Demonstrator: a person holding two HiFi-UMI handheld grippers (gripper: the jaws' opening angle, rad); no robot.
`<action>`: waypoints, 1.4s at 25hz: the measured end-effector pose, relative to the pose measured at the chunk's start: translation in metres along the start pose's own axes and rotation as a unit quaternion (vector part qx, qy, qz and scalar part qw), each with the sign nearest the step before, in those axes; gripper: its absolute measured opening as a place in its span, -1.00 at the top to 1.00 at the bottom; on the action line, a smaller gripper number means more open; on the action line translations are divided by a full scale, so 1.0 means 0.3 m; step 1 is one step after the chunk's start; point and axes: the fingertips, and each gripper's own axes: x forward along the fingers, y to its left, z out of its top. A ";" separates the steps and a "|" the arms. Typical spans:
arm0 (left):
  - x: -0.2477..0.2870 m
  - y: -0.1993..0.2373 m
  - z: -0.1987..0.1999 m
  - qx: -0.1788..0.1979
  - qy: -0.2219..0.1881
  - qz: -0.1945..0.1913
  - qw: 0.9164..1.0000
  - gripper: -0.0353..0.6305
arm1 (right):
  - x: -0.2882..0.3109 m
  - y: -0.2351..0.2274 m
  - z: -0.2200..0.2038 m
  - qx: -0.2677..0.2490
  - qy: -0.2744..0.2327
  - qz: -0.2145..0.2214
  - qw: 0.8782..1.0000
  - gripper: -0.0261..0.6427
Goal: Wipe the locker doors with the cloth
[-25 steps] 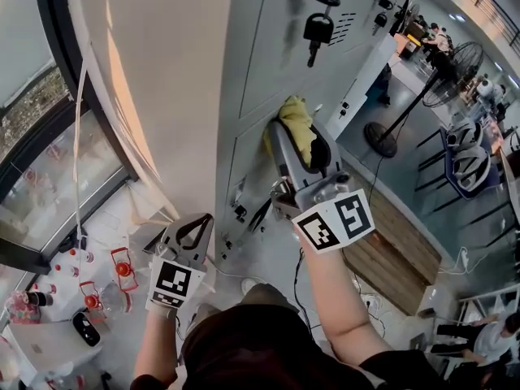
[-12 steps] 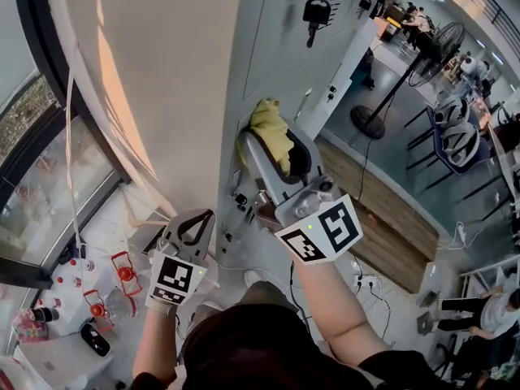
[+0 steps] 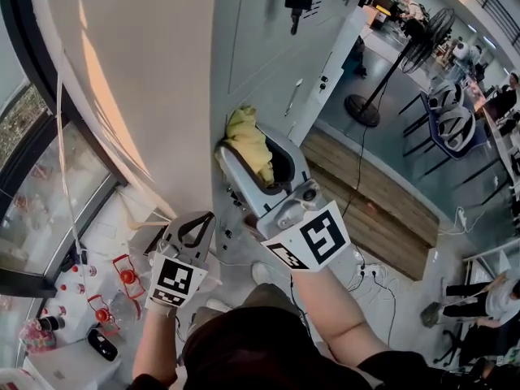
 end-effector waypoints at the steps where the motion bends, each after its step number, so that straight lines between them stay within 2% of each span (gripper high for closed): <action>1: 0.002 -0.003 -0.001 0.000 0.001 -0.001 1.000 0.87 | -0.003 0.001 -0.006 -0.006 0.002 -0.001 1.000 0.43; 4: 0.007 -0.006 0.001 0.001 0.005 0.002 1.000 0.87 | -0.011 -0.003 -0.025 -0.015 0.007 0.001 1.000 0.43; 11: 0.016 0.000 -0.014 -0.002 0.020 0.014 1.000 0.87 | -0.027 -0.073 -0.076 0.000 0.016 0.006 1.000 0.43; 23: 0.036 0.018 -0.011 -0.002 0.022 0.050 0.999 0.87 | -0.029 -0.254 -0.132 0.022 0.007 0.022 0.999 0.44; 35: 0.044 0.017 -0.011 0.003 0.048 0.061 0.997 0.86 | -0.028 -0.498 -0.188 0.061 0.004 0.006 0.998 0.44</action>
